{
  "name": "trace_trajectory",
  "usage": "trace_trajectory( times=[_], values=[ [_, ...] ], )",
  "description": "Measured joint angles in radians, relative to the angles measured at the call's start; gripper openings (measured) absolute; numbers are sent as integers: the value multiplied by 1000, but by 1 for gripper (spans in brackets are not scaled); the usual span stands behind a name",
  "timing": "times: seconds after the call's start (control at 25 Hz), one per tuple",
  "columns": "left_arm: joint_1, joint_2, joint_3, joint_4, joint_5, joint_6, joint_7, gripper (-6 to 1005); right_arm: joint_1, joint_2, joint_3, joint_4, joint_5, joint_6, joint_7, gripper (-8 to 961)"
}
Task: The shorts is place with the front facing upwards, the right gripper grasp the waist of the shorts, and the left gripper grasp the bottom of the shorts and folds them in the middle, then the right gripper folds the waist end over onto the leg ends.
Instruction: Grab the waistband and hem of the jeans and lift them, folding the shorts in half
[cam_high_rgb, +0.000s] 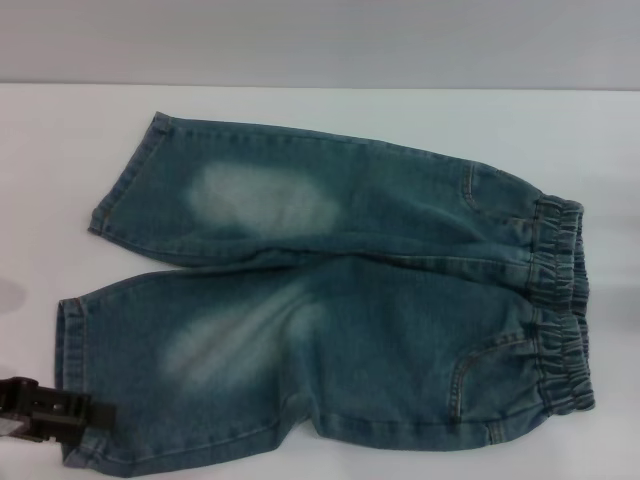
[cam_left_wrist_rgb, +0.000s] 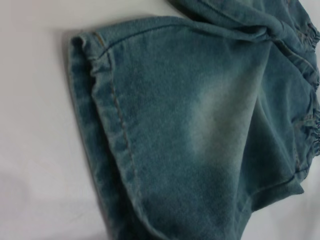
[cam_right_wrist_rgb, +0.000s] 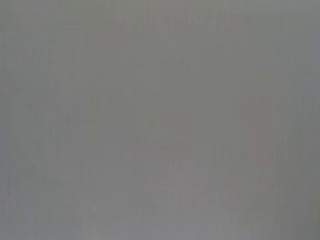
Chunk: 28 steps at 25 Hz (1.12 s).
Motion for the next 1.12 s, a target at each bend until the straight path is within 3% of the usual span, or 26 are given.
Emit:
trace_trajectory(
  times=[1.12],
  values=[
    [7, 10, 9, -3, 9, -3, 3, 826, 0, 0, 0, 3, -5, 7, 0, 602]
  ],
)
